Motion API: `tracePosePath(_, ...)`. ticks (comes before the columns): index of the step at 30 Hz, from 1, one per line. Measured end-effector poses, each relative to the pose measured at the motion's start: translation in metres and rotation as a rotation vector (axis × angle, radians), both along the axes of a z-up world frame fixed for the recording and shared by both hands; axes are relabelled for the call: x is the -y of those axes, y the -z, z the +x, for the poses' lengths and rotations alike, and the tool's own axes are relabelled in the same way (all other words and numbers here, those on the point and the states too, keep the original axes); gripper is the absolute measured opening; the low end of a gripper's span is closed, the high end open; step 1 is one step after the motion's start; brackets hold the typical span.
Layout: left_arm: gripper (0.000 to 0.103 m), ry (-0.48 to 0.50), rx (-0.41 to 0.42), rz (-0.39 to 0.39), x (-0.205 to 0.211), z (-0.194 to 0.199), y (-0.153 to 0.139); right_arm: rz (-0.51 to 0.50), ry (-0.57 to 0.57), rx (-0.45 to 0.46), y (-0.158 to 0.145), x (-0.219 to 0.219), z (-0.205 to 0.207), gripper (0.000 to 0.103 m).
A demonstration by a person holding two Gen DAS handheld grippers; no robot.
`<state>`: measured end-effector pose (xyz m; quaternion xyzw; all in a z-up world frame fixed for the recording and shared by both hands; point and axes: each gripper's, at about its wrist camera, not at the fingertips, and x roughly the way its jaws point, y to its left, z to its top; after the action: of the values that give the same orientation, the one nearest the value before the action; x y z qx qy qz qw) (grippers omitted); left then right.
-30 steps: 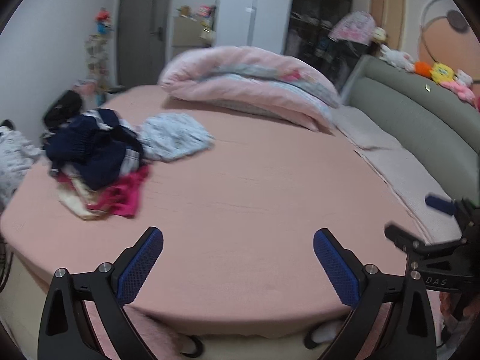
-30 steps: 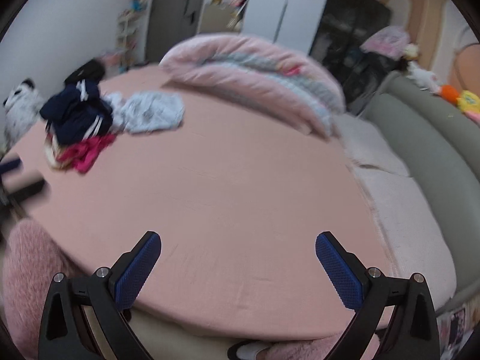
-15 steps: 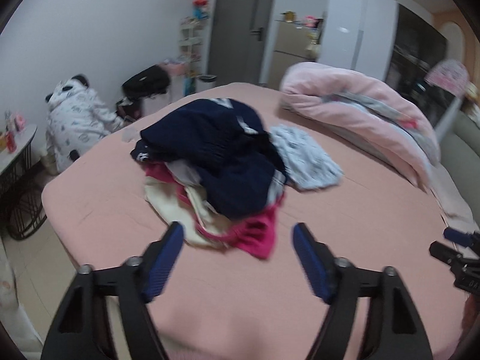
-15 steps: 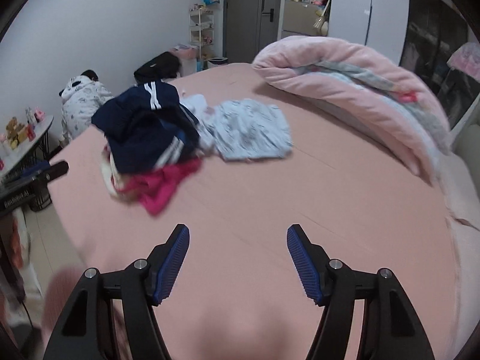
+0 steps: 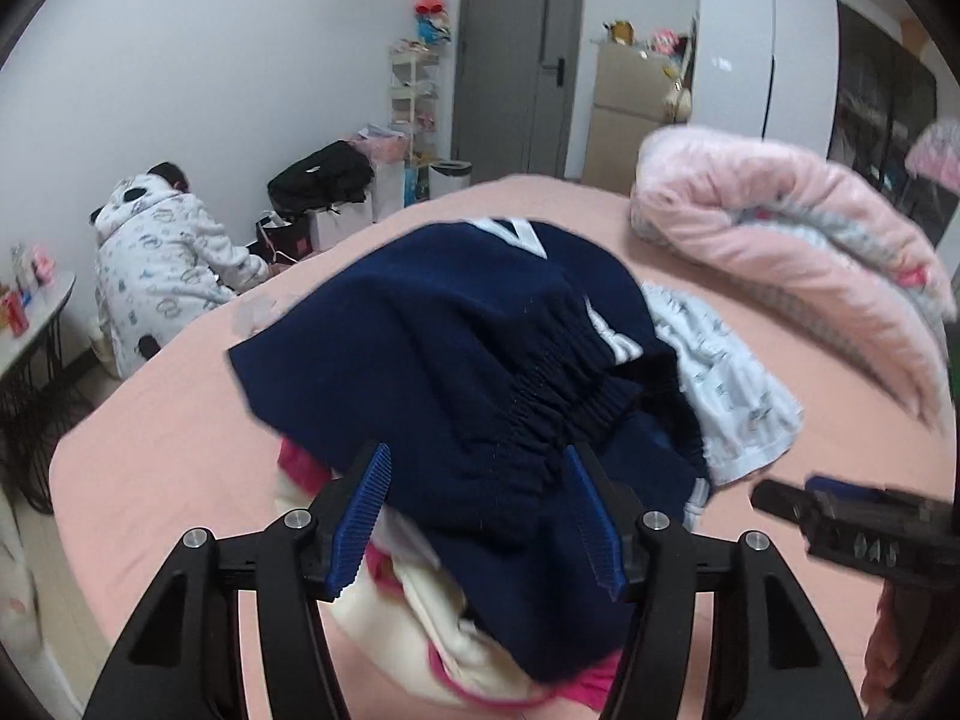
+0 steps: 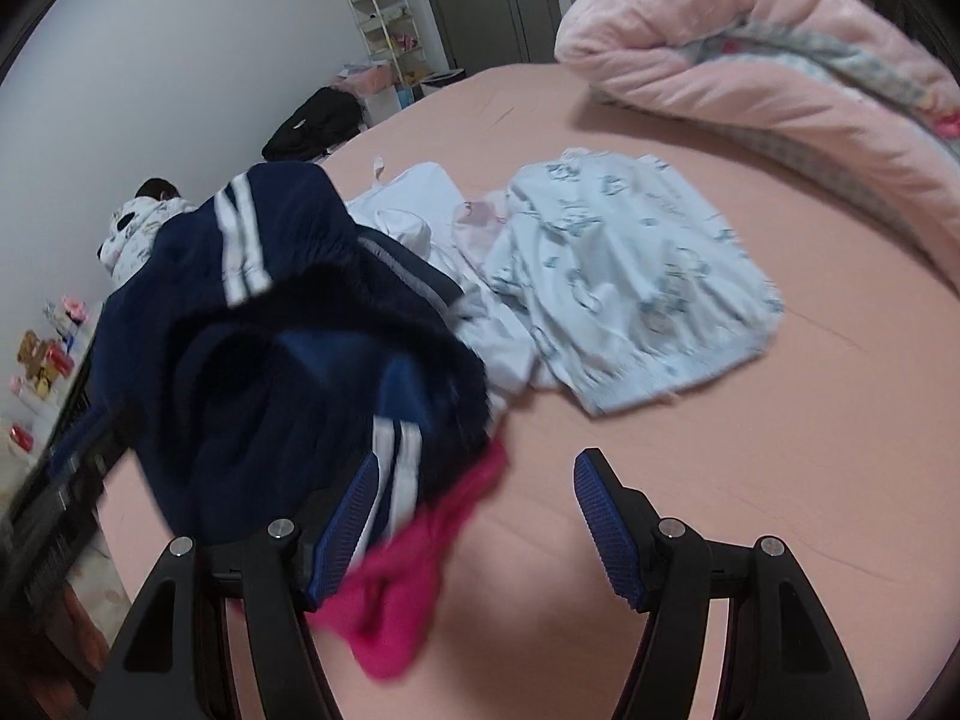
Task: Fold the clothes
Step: 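Grasp the navy shorts waistband with the left gripper while the right gripper grasps the other waistband edge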
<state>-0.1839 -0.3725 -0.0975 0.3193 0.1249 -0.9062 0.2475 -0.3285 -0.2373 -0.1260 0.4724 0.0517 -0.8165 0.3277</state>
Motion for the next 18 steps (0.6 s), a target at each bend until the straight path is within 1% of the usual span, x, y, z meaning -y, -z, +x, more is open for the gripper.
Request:
tracePosePath(3, 0.062, -0.009, 0.042, -0.034, 0.007, -0.013, 0.013, 0.054, 0.026, 0.013, 0.021, 0.025, -0.022, 0.068)
tracePosePath(5, 0.063, -0.013, 0.046, -0.06, 0.01, -0.015, 0.018, 0.089, 0.041, 0.028, 0.036, 0.038, -0.035, 0.068)
tracePosePath(6, 0.061, -0.013, 0.043, -0.061, 0.011, -0.015, 0.019, 0.094, 0.043, 0.057, 0.045, 0.042, -0.04, 0.067)
tracePosePath(7, 0.04, -0.013, 0.039, -0.053, 0.012, -0.014, 0.019, 0.072, 0.021, 0.101, 0.049, 0.044, -0.041, 0.051)
tracePosePath(8, 0.023, -0.021, 0.04, -0.048, 0.013, -0.012, 0.018, 0.048, -0.003, 0.146, 0.054, 0.046, -0.043, 0.031)
tracePosePath(9, 0.02, -0.035, 0.046, -0.061, 0.012, -0.009, 0.017, 0.055, -0.009, 0.127, 0.05, 0.047, -0.038, 0.003)
tracePosePath(10, 0.019, -0.03, 0.036, -0.063, 0.01, -0.005, 0.013, 0.066, -0.013, 0.104, 0.046, 0.047, -0.032, 0.004)
tracePosePath(13, 0.019, 0.003, -0.006, -0.037, 0.009, 0.014, -0.007, 0.073, -0.074, -0.016, 0.017, 0.041, -0.005, 0.004)
tracePosePath(16, 0.019, 0.051, -0.057, -0.032, -0.003, 0.04, -0.037, 0.065, -0.048, -0.119, -0.018, 0.012, 0.017, 0.003)
tracePosePath(18, 0.019, 0.104, -0.085, -0.019, -0.016, 0.058, -0.056, 0.064, -0.026, -0.192, -0.042, -0.013, 0.032, 0.003)
